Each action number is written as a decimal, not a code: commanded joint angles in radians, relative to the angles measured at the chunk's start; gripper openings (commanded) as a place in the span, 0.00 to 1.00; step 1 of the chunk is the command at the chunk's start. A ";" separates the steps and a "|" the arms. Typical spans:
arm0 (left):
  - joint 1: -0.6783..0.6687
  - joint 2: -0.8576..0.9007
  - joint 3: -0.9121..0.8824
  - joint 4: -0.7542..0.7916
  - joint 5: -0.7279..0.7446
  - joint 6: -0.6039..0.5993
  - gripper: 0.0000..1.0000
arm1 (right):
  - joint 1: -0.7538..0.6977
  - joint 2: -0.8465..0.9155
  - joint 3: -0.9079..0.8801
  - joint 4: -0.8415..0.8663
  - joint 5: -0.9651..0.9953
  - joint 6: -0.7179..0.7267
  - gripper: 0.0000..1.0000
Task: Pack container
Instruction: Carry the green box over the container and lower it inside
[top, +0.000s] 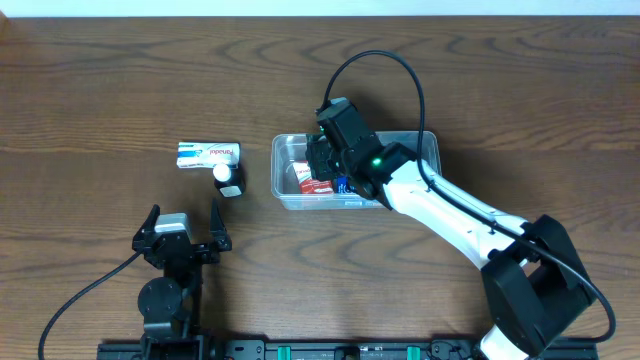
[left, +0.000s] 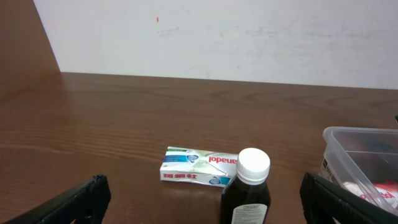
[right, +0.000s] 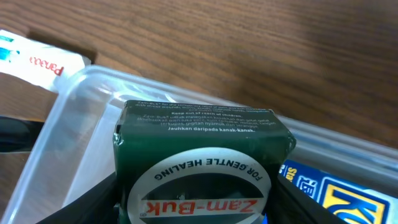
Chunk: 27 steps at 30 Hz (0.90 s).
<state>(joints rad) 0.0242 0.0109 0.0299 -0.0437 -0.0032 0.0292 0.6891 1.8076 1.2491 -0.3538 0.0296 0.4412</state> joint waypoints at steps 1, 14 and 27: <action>-0.003 -0.007 -0.026 -0.026 -0.005 -0.002 0.98 | 0.023 0.030 0.011 -0.002 0.019 0.018 0.61; -0.003 -0.007 -0.026 -0.026 -0.005 -0.002 0.98 | 0.054 0.030 0.011 -0.072 0.019 0.047 0.59; -0.003 -0.007 -0.026 -0.026 -0.005 -0.002 0.98 | 0.058 0.030 0.011 -0.101 -0.011 0.060 0.60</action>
<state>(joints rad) 0.0242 0.0109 0.0299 -0.0437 -0.0032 0.0292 0.7353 1.8320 1.2491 -0.4545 0.0227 0.4896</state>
